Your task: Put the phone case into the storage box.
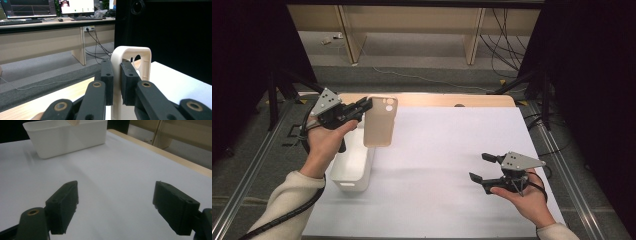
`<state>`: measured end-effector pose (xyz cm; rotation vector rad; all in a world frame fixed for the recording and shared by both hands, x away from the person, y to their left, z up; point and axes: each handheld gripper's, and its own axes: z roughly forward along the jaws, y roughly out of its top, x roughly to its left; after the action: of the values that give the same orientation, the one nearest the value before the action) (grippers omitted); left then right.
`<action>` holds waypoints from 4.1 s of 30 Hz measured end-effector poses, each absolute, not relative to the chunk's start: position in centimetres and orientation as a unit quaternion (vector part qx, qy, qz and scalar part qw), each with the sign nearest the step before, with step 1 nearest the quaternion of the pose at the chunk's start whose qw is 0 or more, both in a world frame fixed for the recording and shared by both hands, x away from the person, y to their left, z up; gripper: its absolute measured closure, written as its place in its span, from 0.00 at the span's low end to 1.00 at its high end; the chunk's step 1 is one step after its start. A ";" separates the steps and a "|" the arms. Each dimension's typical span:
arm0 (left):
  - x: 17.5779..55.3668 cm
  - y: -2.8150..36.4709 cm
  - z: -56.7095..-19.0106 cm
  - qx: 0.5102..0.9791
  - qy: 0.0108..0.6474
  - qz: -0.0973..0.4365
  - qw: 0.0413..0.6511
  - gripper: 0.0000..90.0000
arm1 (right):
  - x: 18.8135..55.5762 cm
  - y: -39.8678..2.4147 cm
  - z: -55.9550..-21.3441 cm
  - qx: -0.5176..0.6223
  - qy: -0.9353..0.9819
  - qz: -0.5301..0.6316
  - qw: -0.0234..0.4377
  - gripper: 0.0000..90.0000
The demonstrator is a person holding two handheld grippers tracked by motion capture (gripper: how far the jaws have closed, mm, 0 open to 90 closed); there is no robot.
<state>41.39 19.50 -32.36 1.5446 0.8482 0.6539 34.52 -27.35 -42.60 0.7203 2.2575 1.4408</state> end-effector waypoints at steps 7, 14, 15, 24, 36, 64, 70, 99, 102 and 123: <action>41.5 19.8 -32.4 0.663 0.364 0.282 0.590 0.91 | 34.5 -27.3 -42.6 0.255 0.802 0.509 0.182 0.24; 41.7 20.2 -32.4 0.665 0.363 0.285 0.587 0.91 | 34.5 -27.3 -42.7 0.255 0.801 0.510 0.183 0.24; 41.7 20.3 -32.4 0.665 0.363 0.286 0.587 0.91 | 34.5 -27.3 -42.7 0.255 0.802 0.509 0.183 0.24; 41.9 20.7 -32.4 0.665 0.362 0.289 0.585 0.91 | 34.5 -27.2 -42.7 0.254 0.802 0.510 0.181 0.24; 42.3 21.3 -32.5 0.666 0.365 0.296 0.580 0.91 | 34.5 -27.2 -42.7 0.254 0.801 0.510 0.182 0.24; 43.2 22.7 -32.6 0.664 0.370 0.308 0.572 0.91 | 34.5 -27.2 -42.8 0.255 0.802 0.509 0.181 0.24; 43.4 23.0 -32.6 0.664 0.371 0.311 0.570 0.91 | 34.5 -27.2 -42.9 0.255 0.802 0.509 0.180 0.24; 44.2 23.7 -32.6 0.668 0.374 0.320 0.559 0.91 | 34.5 -27.2 -42.9 0.254 0.803 0.509 0.179 0.24; 44.2 23.7 -32.7 0.666 0.380 0.315 0.559 0.91 | 34.5 -27.2 -42.9 0.255 0.802 0.509 0.180 0.24; 45.1 24.1 -32.9 0.666 0.384 0.319 0.554 0.91 | 34.5 -27.2 -42.9 0.254 0.803 0.508 0.179 0.24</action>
<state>45.05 24.12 -32.94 1.5744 0.9076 0.7530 34.54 -27.22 -42.90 0.7193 2.2701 1.4370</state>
